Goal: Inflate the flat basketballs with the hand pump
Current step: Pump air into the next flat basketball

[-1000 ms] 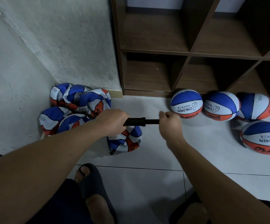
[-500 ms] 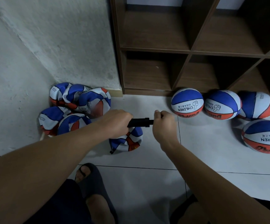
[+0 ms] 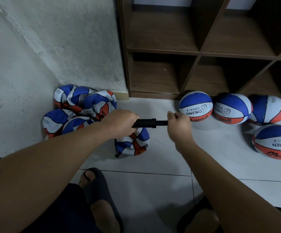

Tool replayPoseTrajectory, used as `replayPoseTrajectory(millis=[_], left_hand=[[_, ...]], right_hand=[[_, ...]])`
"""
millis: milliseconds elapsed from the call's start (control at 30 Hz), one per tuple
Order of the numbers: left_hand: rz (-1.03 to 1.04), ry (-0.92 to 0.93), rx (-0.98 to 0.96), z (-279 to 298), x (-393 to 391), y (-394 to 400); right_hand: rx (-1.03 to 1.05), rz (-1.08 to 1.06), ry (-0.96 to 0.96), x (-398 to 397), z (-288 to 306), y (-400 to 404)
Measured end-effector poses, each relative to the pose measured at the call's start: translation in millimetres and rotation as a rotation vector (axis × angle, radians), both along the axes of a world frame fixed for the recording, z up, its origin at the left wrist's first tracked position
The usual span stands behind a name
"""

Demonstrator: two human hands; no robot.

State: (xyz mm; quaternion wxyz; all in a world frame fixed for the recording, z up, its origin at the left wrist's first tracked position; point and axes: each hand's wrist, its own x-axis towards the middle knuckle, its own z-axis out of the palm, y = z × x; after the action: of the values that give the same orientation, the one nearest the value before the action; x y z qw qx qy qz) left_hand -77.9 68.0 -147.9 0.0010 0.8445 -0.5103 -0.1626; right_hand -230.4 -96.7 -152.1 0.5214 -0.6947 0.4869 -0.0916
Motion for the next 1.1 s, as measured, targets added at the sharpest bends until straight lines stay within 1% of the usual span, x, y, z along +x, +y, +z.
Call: replayPoseTrajectory(millis=[133, 200, 333, 433, 533, 933, 1000, 1100], left_hand=[[0.065, -0.028, 0.022, -1.7, 17.8, 12.4], [0.072, -0.011, 0.032, -1.8, 13.5, 9.3], [0.046, 0.013, 0.031, -0.4, 1.7, -2.3], [0.009, 0.013, 0.050, 2.3, -0.6, -5.8], [-0.023, 0.020, 0.059, 2.7, -10.3, -8.3], [-0.042, 0.009, 0.011, 1.9, -11.3, -9.5], [-0.032, -0.006, -0.027, 3.1, -9.3, -10.1], [0.001, -0.038, -0.067, 2.6, 0.9, -7.7]], right_hand=[[0.009, -0.166, -0.014, -9.1, 7.4, -33.4], [0.013, -0.197, -0.023, -9.8, 7.9, -36.5], [-0.034, -0.084, -0.003, -3.0, -0.3, -10.8], [-0.011, 0.001, 0.002, 1.0, -5.0, 11.7], [0.001, 0.036, -0.007, 4.8, -11.0, 21.2], [0.026, 0.045, 0.000, 6.1, -9.5, 17.9], [0.009, 0.017, -0.025, 4.6, -4.5, 7.6], [-0.023, -0.102, -0.046, -0.8, 2.0, -20.1]])
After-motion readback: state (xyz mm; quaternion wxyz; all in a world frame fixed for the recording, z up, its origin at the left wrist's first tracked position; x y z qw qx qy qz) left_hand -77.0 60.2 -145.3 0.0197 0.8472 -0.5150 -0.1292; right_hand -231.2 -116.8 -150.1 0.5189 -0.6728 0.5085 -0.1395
